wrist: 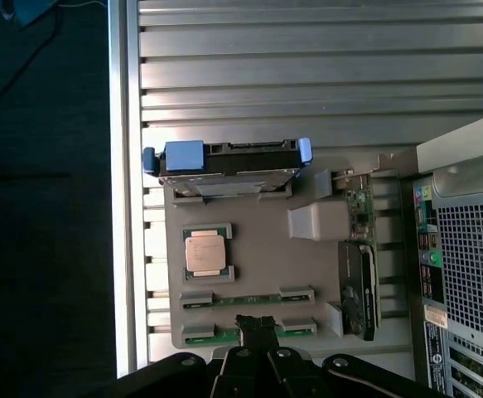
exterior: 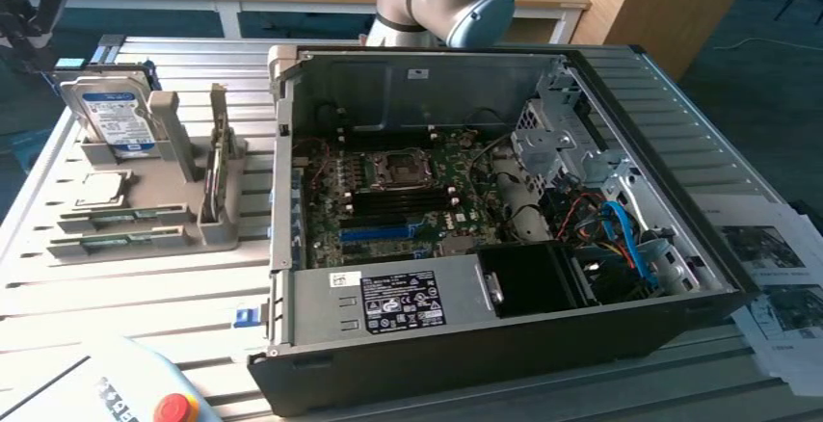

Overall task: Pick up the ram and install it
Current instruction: 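Reach for the ram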

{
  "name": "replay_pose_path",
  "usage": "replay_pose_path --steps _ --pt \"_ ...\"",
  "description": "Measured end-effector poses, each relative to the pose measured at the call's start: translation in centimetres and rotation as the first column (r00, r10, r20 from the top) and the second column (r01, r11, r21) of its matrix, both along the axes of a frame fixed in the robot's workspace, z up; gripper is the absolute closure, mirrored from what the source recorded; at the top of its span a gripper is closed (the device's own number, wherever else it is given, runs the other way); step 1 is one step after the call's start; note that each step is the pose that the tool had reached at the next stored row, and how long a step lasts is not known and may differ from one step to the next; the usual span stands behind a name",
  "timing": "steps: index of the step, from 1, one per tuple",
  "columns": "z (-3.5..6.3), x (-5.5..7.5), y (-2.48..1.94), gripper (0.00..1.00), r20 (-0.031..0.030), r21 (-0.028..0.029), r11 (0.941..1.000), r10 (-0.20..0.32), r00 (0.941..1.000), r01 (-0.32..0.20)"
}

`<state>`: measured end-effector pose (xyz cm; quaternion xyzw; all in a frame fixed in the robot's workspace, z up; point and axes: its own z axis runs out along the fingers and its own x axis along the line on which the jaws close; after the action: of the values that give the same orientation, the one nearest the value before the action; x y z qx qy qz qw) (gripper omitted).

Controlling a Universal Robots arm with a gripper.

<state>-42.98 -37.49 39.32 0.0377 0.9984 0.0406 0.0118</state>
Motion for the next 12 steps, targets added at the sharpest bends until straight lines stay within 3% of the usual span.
replay_pose_path --steps 12 --pt "0.00 -0.08 -0.15 0.90 0.0000 0.0000 1.0000 0.000 1.0000 0.000"
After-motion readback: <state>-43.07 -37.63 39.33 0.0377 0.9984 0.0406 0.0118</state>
